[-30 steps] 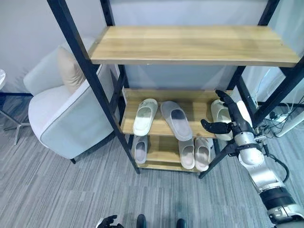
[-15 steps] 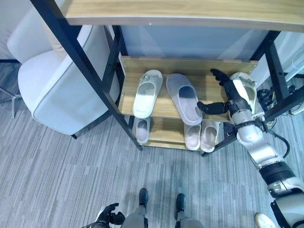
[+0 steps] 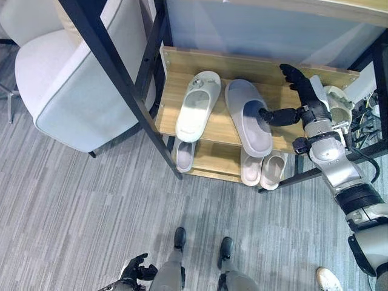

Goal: Arrange the slippers neatly on the shoe rack.

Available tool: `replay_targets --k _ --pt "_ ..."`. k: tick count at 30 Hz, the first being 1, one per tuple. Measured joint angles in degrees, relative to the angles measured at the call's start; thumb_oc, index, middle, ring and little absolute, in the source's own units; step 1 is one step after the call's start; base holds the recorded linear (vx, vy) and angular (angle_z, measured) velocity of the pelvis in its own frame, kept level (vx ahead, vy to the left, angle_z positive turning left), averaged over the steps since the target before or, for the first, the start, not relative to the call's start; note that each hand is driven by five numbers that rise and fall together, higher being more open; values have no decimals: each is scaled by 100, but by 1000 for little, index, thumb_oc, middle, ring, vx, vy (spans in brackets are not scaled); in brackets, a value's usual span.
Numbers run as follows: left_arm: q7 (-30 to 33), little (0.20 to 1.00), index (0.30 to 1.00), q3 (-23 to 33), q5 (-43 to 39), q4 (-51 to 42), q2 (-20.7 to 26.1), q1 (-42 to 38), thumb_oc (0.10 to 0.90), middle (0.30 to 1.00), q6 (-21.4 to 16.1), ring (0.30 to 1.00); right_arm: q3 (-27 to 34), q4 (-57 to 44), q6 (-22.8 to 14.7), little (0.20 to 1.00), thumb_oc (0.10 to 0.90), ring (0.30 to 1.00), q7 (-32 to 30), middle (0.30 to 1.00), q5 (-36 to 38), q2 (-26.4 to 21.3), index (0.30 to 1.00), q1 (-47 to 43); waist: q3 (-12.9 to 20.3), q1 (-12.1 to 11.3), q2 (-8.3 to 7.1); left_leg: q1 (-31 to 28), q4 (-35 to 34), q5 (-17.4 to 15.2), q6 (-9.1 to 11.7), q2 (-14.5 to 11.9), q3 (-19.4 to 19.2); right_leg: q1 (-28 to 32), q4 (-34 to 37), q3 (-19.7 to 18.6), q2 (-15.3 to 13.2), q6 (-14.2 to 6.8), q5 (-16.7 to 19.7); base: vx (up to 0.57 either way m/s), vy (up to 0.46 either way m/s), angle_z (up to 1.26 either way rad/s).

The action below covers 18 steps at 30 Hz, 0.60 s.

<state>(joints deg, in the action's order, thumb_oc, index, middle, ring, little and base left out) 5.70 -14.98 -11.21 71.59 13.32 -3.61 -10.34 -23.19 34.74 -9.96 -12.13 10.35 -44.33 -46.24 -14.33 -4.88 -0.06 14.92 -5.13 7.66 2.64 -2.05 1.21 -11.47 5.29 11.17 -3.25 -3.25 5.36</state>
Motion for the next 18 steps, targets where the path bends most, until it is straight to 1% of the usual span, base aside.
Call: replay_targets --k 1,4,5,7,14,17,18 --pt "0 900 900 0 -3 -3 -1 -13 800 900 -7 900 0 62 0 900 800 900 0 900 12 0 900 -10 -10 -27 -6 18 0 1 0 2 10 -12 0 11 0 0 0 16 -5 6" --pt "6 900 900 0 -7 -19 10 -114 800 900 -68 900 17 106 -5 900 800 900 -8 900 132 -7 900 -76 -232 -49 -16 40 1 31 3 1 98 3 -1 94 -1 0 0 22 -13 12" --pt "6 900 900 0 -9 -37 19 -141 800 900 -74 900 20 106 -9 606 604 606 -20 606 162 -7 606 -87 -285 -51 -23 62 1 38 4 1 126 -4 -1 117 -1 0 0 27 -9 15" --pt "6 900 900 -7 -8 -61 25 -137 800 900 -74 900 18 107 -10 300 400 300 -29 300 160 -8 300 -92 -301 -63 -29 72 1 39 3 4 149 -3 -1 129 -2 0 0 19 -5 7" --pt "11 900 900 -23 -2 -97 45 -140 800 900 -77 900 48 96 -30 300 400 300 -177 300 116 -7 300 -121 -317 -67 -57 93 0 46 8 11 192 -2 -1 149 -4 0 -1 19 -3 2" --pt "26 900 900 -20 4 -150 44 -144 800 900 -69 900 471 -115 -45 300 400 300 -315 300 97 45 300 164 -319 -71 -61 92 0 53 13 13 230 16 -1 182 -4 0 -1 39 -2 7" --pt "44 900 900 -1 10 -208 44 -137 800 900 -67 900 943 -579 -64 300 400 300 -404 300 8 126 300 648 -324 -73 -69 79 1 56 15 12 266 51 -1 212 -3 -5 -5 56 -19 15"
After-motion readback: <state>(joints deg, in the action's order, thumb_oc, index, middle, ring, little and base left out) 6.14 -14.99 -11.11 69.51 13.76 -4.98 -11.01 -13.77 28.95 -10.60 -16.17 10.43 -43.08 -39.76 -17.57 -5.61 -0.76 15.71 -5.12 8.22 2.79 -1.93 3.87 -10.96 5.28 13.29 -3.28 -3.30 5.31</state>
